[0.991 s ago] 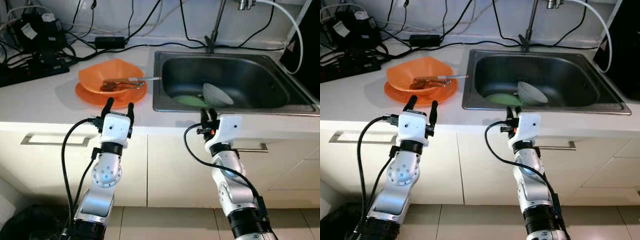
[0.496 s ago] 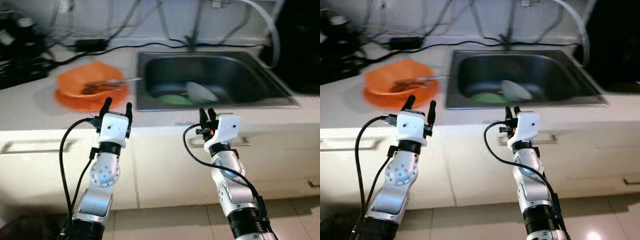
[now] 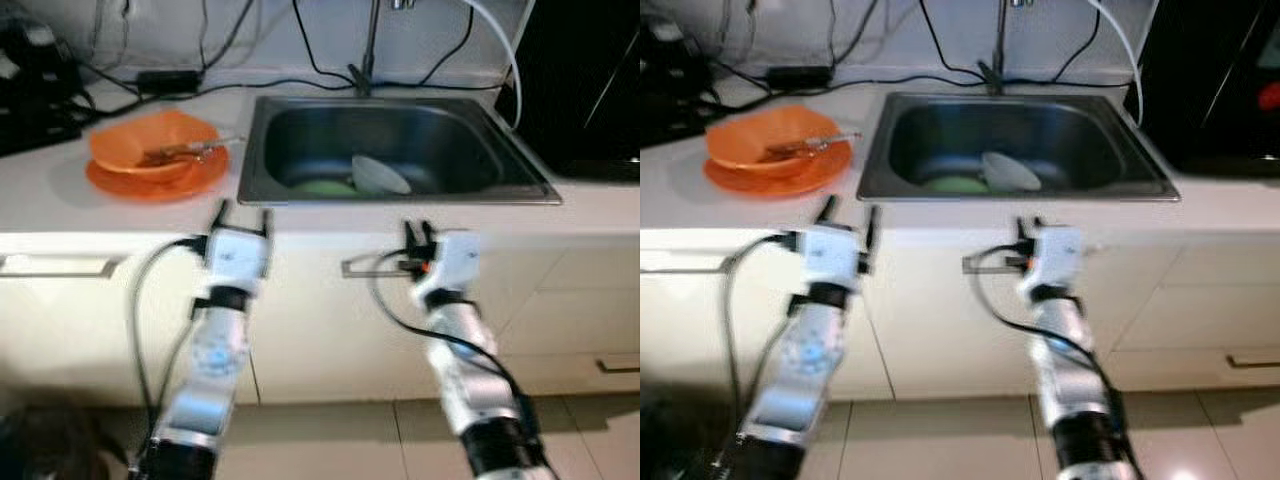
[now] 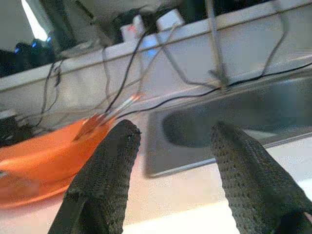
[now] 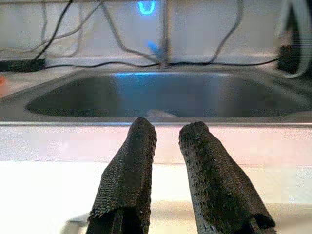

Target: Kitchen organization

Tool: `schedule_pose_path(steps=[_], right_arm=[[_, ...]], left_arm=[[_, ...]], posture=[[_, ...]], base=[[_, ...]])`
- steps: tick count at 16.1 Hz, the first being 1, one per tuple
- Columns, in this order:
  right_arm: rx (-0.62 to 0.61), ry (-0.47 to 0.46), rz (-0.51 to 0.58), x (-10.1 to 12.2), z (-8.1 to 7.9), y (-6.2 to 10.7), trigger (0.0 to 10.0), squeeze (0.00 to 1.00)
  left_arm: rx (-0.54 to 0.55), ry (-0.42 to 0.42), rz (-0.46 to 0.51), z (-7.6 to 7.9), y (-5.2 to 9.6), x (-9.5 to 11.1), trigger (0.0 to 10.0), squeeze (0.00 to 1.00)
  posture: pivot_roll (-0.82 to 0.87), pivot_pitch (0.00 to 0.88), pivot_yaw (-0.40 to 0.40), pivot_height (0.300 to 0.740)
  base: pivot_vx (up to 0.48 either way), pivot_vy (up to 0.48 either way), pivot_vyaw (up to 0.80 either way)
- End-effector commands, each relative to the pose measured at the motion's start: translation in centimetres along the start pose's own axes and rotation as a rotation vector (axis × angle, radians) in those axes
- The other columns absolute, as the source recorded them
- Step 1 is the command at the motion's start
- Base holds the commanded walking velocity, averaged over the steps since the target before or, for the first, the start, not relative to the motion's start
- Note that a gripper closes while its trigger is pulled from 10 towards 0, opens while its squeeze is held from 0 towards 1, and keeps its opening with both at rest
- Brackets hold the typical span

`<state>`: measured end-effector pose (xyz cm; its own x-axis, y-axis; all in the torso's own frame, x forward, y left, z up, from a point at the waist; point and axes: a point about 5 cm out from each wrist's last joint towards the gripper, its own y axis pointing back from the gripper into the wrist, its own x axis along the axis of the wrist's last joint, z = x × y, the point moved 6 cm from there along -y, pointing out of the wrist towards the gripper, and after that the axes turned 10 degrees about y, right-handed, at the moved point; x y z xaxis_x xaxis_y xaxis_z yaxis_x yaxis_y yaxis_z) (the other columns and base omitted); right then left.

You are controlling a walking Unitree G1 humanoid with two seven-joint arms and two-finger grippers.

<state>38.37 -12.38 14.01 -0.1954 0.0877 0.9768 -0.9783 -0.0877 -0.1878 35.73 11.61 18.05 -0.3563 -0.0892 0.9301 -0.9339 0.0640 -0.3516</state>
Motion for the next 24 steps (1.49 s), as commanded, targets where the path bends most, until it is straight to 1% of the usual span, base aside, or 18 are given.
schedule_pose_path(steps=[1,4,7,10,12,14,16,17,19,20,24], right_arm=[[0.019,0.003,0.004,0.28,-0.55,-0.19,10.0,0.00],[0.029,0.007,0.004,0.29,-0.82,-0.22,10.0,0.00],[0.031,-0.017,0.000,0.24,-0.82,-0.24,10.0,0.00],[0.042,0.006,0.000,0.26,-0.93,-0.25,10.0,0.00],[0.040,0.003,0.001,0.28,-0.96,-0.26,10.0,0.00],[0.013,-0.016,-0.010,0.08,-0.50,-0.34,10.0,0.00],[0.026,-0.003,-0.004,0.19,-0.64,-0.32,10.0,0.00],[0.037,0.014,0.002,0.30,-0.87,-0.27,10.0,0.00],[0.032,0.012,-0.002,0.23,-0.93,-0.27,10.0,0.00],[0.014,-0.011,-0.009,0.10,-0.70,-0.30,10.0,0.00],[0.015,-0.005,-0.002,0.24,-0.49,-0.35,10.0,0.00]], left_arm=[[0.020,-0.006,0.003,-0.69,-0.05,0.09,10.0,0.00],[0.028,0.003,0.002,-0.86,-0.08,0.12,10.0,0.00],[0.039,0.007,0.002,-0.96,-0.13,0.12,10.0,0.00],[0.041,0.004,0.000,-1.02,-0.13,0.08,10.0,0.00],[0.042,0.002,-0.002,-1.06,-0.13,0.06,10.0,0.00],[0.040,0.000,-0.002,-1.03,-0.14,0.07,10.0,0.00],[0.040,0.000,-0.002,-1.03,-0.14,0.06,10.0,0.00],[0.040,0.000,-0.001,-1.00,-0.16,0.09,10.0,0.00],[0.038,0.000,0.000,-0.93,-0.19,0.14,10.0,0.00],[0.037,-0.001,0.000,-0.93,-0.20,0.15,10.0,0.00],[0.037,-0.004,-0.003,-0.95,-0.22,0.06,10.0,0.00]], posture=[[0.06,0.052,-0.022,0.740],[0.06,0.052,-0.022,0.740],[0.06,0.051,-0.025,0.740],[0.06,0.051,-0.027,0.740],[0.06,0.051,-0.027,0.740],[0.06,0.051,-0.027,0.740],[0.06,0.051,-0.024,0.740],[0.06,0.050,-0.025,0.740],[0.06,0.050,-0.024,0.740],[0.06,0.050,-0.024,0.740],[0.06,0.048,-0.023,0.740]], base=[[0.000,0.000,0.00],[0.000,0.000,0.72],[0.000,0.000,0.00],[0.000,0.000,0.00],[0.000,0.000,0.00],[0.120,0.000,0.00],[0.000,0.000,0.00],[0.247,0.000,0.44],[0.251,0.000,0.54],[0.259,0.000,0.00],[0.283,0.000,0.00]])
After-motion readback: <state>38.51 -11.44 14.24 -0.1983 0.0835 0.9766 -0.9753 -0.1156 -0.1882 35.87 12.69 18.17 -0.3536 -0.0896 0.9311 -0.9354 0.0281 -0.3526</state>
